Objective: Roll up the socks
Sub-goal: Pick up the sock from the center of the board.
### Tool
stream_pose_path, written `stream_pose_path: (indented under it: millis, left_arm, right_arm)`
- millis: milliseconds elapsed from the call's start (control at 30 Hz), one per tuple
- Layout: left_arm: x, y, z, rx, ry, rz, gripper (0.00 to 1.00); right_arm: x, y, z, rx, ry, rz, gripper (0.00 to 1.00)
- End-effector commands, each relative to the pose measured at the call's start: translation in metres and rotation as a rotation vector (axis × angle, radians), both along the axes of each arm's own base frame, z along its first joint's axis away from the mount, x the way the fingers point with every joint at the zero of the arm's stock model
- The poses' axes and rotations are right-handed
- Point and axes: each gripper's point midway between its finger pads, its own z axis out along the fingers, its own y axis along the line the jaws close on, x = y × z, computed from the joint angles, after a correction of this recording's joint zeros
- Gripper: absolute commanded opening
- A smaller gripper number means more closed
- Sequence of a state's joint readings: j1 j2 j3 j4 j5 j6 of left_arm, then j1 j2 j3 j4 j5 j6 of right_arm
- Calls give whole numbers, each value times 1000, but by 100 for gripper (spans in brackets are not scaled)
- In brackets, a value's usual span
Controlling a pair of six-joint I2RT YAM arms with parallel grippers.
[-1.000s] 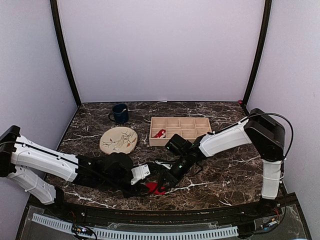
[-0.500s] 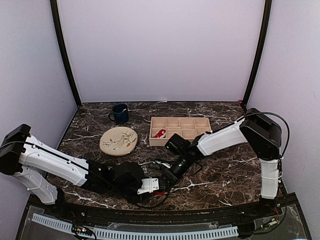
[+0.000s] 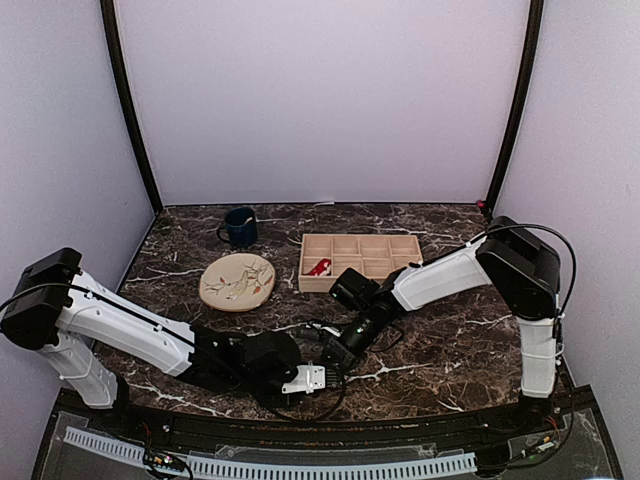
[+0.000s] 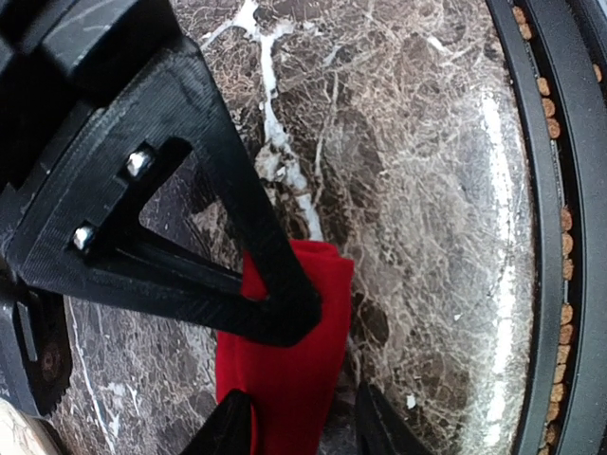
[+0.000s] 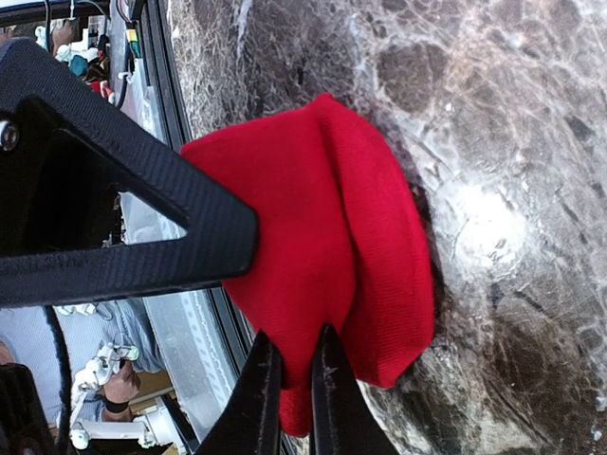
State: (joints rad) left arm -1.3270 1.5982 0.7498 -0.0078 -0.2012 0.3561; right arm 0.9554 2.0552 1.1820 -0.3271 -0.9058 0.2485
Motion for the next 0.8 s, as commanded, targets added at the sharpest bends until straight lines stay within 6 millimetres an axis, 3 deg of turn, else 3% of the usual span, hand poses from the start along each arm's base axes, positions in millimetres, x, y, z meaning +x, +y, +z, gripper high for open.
stream_pose_path:
  millis: [0, 500, 767]
  left_arm:
    - [5, -2, 0, 36, -51, -16, 39]
    - [11, -2, -15, 103, -105, -40, 34]
    - [4, 2, -29, 152, -55, -54, 7]
  right_arm:
    - [-1, -1, -5, -21, 40, 3, 0]
    - [-7, 3, -8, -12, 124, 9, 1]
    - [-4, 4, -7, -9, 138, -5, 3]
